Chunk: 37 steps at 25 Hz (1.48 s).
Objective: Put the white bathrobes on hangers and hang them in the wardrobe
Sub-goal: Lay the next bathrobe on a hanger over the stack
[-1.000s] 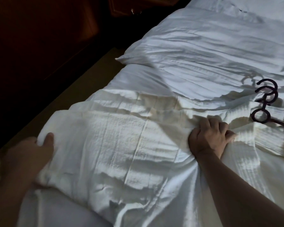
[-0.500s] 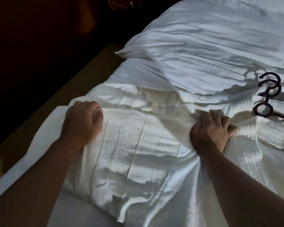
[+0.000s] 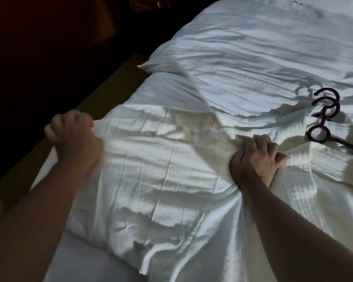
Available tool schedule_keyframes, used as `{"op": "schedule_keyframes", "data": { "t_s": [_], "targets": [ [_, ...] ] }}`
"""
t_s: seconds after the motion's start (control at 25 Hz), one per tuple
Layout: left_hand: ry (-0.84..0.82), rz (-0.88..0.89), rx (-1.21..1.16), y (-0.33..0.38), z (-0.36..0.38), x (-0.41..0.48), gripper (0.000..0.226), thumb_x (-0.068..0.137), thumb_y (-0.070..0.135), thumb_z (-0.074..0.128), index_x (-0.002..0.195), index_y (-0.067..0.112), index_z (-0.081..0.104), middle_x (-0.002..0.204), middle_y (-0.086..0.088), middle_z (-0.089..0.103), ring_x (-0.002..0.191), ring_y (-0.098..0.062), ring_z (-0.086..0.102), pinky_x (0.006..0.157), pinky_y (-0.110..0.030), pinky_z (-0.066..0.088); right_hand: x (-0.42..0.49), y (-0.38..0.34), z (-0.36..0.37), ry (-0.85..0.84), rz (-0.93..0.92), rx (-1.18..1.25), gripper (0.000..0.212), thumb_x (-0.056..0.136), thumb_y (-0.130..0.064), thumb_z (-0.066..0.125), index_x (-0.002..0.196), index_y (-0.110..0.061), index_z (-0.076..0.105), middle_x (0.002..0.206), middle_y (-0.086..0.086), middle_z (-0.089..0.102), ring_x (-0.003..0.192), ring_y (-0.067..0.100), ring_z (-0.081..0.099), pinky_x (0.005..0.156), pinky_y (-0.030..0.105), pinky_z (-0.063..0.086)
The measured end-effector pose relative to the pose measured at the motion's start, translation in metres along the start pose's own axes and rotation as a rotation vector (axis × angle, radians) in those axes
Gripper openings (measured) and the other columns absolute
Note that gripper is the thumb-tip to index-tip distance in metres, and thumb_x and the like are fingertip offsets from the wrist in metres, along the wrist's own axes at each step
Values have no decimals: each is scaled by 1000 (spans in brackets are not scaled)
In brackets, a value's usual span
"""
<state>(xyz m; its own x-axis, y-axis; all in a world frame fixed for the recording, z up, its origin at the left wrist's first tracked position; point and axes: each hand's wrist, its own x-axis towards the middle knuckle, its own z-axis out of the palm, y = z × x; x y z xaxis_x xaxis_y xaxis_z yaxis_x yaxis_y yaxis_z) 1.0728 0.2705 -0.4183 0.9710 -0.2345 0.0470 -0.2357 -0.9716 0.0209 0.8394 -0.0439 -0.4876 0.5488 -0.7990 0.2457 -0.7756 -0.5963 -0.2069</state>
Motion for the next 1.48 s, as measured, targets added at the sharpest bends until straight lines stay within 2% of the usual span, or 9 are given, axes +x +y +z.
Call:
{"op": "schedule_keyframes", "data": {
  "t_s": [0.2, 0.48, 0.8, 0.92, 1.0, 1.16, 1.28, 1.36, 1.48],
  "targets": [
    [77, 291, -361, 89, -18, -104, 35, 81, 25, 65, 114, 20, 56, 122, -4, 52, 116, -31, 47, 93, -49, 39, 1, 1, 3, 8, -6, -3, 22, 77, -25, 44, 88, -14, 60, 101, 7, 57, 102, 34, 41, 97, 55, 28],
    [-8, 125, -85, 35, 31, -165, 76, 90, 58, 41, 156, 21, 37, 165, -16, 28, 151, -37, 26, 114, -54, 26, 0, 2, 3, -15, -7, -15, 21, 77, -26, 44, 87, -15, 59, 100, 7, 57, 104, 35, 43, 98, 55, 30],
    [69, 107, -149, 39, 56, -166, 75, 91, 55, 40, 159, 23, 32, 168, -15, 21, 156, -32, 16, 118, -53, 22, 3, -4, -11, -174, 16, -73, 35, 80, -29, 41, 106, -18, 62, 118, 6, 59, 114, 33, 42, 102, 57, 29],
    [102, 119, -137, 37, 65, -165, 73, 93, 55, 39, 158, 23, 33, 168, -15, 20, 156, -32, 15, 117, -53, 23, 23, -5, -35, -381, 191, 368, 39, 77, -19, 49, 113, -28, 62, 121, 1, 60, 121, 27, 46, 108, 53, 32],
    [118, 129, -147, 36, 69, -166, 72, 94, 56, 37, 157, 23, 33, 167, -15, 20, 155, -33, 16, 117, -52, 22, 24, 6, -72, -440, 363, 852, 54, 73, -1, 50, 116, -34, 59, 114, 3, 59, 111, 26, 54, 92, 41, 51],
    [62, 137, -213, 33, 51, -160, 69, 92, 57, 40, 153, 27, 35, 166, -15, 25, 154, -32, 20, 116, -53, 24, -88, 55, -166, -449, 165, 786, 50, 63, -9, 55, 98, -43, 64, 115, -3, 65, 99, 24, 60, 85, 29, 45],
    [-200, 142, -288, 23, 25, -165, 63, 92, 48, 49, 149, 22, 42, 160, -19, 33, 147, -36, 31, 114, -56, 33, -224, 90, -214, -426, 20, 490, 37, 72, -7, 58, 96, -30, 74, 102, -6, 67, 97, 20, 64, 88, 23, 44],
    [-370, 192, -532, 9, -7, -217, 56, 84, 41, 50, 131, 13, 60, 139, -20, 57, 128, -36, 53, 104, -50, 46, -306, 115, -248, -248, 20, 358, 30, 80, -16, 59, 104, -24, 75, 110, -3, 68, 103, 25, 65, 95, 34, 49],
    [-319, 287, -734, -37, -64, -374, 48, 79, 37, 52, 110, 8, 75, 108, -15, 71, 99, -34, 67, 90, -39, 50, -413, 149, -288, -180, 259, 304, 52, 75, -28, 71, 126, -19, 66, 124, 4, 61, 108, 30, 60, 95, 46, 48]
  ]
}}
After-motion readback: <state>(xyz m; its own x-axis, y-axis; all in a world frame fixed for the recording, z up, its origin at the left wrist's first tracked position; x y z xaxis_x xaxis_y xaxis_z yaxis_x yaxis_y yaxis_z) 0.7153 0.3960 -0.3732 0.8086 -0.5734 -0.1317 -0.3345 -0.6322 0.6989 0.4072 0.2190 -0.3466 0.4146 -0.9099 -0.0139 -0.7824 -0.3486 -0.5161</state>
